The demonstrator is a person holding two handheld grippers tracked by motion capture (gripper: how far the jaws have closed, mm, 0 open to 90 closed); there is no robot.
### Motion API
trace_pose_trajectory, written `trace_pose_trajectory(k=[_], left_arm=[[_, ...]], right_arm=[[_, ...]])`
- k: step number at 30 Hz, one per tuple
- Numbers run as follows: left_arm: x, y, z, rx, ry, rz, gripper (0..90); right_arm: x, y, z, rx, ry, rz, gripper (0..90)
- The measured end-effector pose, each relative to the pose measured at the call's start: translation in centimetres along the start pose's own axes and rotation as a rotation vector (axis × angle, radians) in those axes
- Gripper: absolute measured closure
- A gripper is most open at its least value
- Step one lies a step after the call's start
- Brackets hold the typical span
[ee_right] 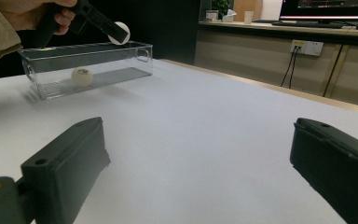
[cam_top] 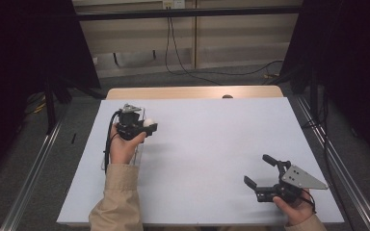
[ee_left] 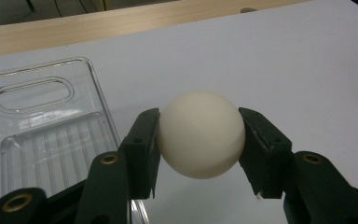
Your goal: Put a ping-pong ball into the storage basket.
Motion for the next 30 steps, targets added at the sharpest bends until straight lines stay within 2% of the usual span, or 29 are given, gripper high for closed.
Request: trace_pose_trajectory(k=[3, 12, 19, 30], left_arm=[[-0.1, 0.3, -0.1, 0.010, 0.004, 0.009, 51.1], [-0.4, 1.3, -0.1, -0.017, -0.009, 0.033, 51.2], [-0.7, 1.9, -0.2, -0.009, -0.010, 0.049, 51.1], [-1.2, 3.3, -0.4, -0.043, -0.028, 0.076, 51.1]], right_arm=[[0.0, 0.0, 0.0, 0.002, -0.001, 0.000, 3.3], [0.0, 0.0, 0.0, 0.000, -0.003, 0.002, 3.3], [0.0, 0.0, 0.0, -0.002, -0.001, 0.001, 3.3], [0.0, 0.0, 0.0, -0.001, -0.001, 0.002, 3.3]])
Point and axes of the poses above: each handheld gripper's, and its own axes: x roughly forward along the jaws, z roughly out of its top, y roughly to its left, the point moved 10 cm from there along x, roughly forward along the jaws, and after that the axes turned 8 degrees about z, right-handed, at the moved point
